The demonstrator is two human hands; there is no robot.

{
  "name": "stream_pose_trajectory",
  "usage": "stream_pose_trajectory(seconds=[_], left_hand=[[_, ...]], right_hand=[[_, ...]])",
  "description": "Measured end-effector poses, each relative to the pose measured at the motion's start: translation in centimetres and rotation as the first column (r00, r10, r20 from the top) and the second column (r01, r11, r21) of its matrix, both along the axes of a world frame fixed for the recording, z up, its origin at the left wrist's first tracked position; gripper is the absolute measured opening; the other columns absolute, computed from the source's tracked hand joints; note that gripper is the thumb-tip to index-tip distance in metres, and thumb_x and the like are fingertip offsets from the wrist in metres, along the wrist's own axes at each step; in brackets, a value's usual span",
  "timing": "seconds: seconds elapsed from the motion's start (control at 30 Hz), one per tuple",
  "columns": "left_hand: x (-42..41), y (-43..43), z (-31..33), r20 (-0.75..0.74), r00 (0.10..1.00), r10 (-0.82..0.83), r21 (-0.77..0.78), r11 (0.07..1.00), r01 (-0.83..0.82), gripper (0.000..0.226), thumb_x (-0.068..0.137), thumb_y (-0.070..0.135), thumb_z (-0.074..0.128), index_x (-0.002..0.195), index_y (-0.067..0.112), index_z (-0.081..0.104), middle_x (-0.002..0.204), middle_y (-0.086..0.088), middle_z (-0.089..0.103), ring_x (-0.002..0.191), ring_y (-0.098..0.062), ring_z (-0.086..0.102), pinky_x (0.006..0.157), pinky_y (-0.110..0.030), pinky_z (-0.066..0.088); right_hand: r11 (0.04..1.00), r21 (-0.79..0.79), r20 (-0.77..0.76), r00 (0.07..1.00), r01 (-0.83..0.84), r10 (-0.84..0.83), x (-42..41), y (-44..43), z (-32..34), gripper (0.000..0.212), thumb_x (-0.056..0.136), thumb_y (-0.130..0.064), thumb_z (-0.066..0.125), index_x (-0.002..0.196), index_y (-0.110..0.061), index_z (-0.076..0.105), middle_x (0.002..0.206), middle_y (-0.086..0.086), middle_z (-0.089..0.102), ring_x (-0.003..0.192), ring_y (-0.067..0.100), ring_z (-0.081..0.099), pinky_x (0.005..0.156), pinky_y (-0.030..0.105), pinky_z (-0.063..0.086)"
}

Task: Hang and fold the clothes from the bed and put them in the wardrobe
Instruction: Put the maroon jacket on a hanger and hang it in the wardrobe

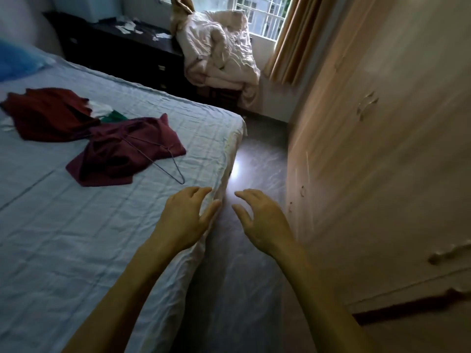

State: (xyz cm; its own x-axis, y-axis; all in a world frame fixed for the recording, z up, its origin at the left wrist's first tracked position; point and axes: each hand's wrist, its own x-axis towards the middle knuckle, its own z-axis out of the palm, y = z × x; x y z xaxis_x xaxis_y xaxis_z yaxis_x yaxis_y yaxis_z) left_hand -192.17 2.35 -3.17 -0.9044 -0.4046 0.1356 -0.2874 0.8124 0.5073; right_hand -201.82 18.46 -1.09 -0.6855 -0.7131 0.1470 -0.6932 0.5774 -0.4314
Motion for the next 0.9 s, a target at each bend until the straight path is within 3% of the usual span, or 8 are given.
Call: stream_pose_trajectory(seconds=[0.17,0.33,0.57,0.9], left_hand=[[-5.9,-2.3,-1.5,0.025,0.994,0.107,0.000,0.994,-0.107,0.075,0.083,0.067,0.018,0.131,0.020,0.052,0.131,-0.003,0.056,0.120,-0.019,0.050,0.101,-0.038,0.037],[-12.8,-3.8,-2.0,0.060,0.969,0.241,-0.008,0.971,-0.241,0.062,0.091,0.059,0.031,0.132,0.018,0.051,0.130,-0.002,0.056,0.119,-0.017,0.049,0.100,-0.035,0.037],[-21.5,-4.6,0.3,0.068,0.904,0.423,-0.004,0.906,-0.423,0.065,0.087,0.058,0.032,0.133,0.017,0.051,0.134,-0.004,0.053,0.122,-0.019,0.049,0.102,-0.034,0.036],[-28.4,-10.7,-0.5,0.057,0.814,0.578,-0.032,0.816,-0.577,0.068,0.086,0.061,0.028,0.131,0.015,0.053,0.131,-0.002,0.055,0.119,-0.017,0.051,0.101,-0.036,0.040]], right_hand=[[0.992,-0.034,0.028,0.992,-0.120,0.121,-7.8,-4.1,-2.1,0.043,0.095,-0.043,0.043,0.129,-0.018,0.055,0.130,0.002,0.057,0.117,0.018,0.052,0.102,0.035,0.042],[0.966,-0.091,0.042,0.968,-0.243,0.247,-16.9,-7.0,-3.7,0.042,0.095,-0.040,0.046,0.128,-0.017,0.057,0.128,0.004,0.058,0.116,0.020,0.054,0.101,0.037,0.042],[0.911,-0.129,0.078,0.912,-0.391,0.403,-28.6,-10.7,-2.4,0.043,0.093,-0.041,0.046,0.125,-0.015,0.059,0.125,0.004,0.060,0.116,0.021,0.054,0.100,0.038,0.042],[0.812,-0.160,0.062,0.815,-0.562,0.576,-36.2,-19.9,-4.3,0.042,0.092,-0.040,0.046,0.121,-0.013,0.062,0.119,0.004,0.062,0.109,0.021,0.057,0.094,0.040,0.046]])
